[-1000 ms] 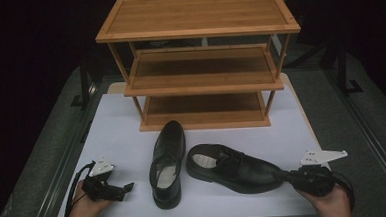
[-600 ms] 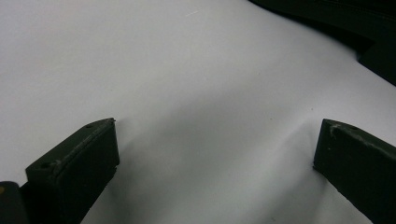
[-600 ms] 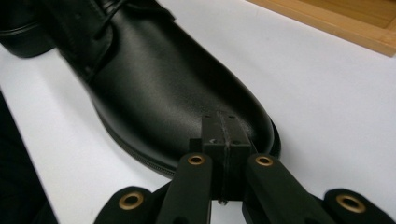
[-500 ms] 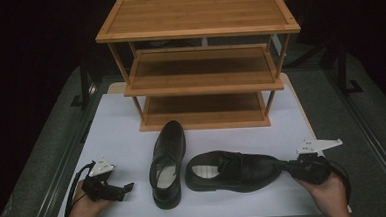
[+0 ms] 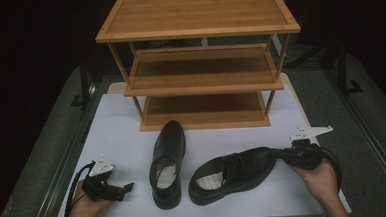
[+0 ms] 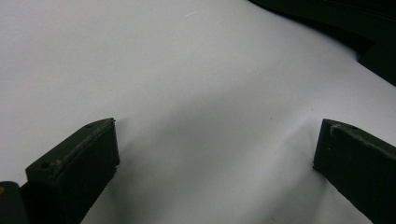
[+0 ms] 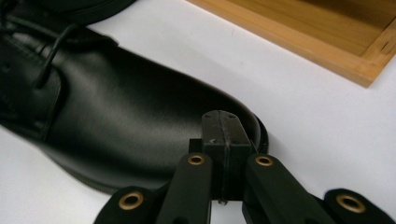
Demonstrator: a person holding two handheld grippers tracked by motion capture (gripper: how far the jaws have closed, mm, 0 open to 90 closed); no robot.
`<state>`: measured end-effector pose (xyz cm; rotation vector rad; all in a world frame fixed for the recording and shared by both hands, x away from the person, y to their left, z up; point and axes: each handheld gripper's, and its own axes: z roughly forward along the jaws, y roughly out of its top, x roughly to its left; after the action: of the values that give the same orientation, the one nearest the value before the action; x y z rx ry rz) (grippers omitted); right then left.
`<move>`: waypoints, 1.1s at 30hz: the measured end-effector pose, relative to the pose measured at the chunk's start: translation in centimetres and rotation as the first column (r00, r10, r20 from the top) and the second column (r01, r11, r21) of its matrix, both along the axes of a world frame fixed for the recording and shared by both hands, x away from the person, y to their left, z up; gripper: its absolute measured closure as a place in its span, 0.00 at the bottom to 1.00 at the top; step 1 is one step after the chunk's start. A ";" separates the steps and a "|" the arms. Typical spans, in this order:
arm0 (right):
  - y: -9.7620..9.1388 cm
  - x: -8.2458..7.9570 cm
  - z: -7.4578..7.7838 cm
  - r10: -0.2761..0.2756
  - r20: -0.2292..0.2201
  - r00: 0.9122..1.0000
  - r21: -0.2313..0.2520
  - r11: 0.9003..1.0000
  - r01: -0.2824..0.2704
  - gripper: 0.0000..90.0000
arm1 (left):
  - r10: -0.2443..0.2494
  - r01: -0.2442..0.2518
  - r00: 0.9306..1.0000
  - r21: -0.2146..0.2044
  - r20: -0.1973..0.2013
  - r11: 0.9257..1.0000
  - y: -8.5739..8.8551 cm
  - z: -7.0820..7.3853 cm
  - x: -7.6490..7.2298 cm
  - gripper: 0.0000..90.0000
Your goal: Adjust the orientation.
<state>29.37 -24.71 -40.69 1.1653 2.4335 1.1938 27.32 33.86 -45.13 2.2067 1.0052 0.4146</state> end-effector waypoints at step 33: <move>-0.6 -3.3 -2.8 -0.039 -0.046 0.998 0.028 0.999 0.040 1.00 | 0.000 0.000 1.000 0.000 0.000 1.000 0.0 0.0 0.0 0.00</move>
<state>26.04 -25.26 -43.48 1.2554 2.4215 1.2082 27.32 33.87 -45.13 2.2068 1.0051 0.4148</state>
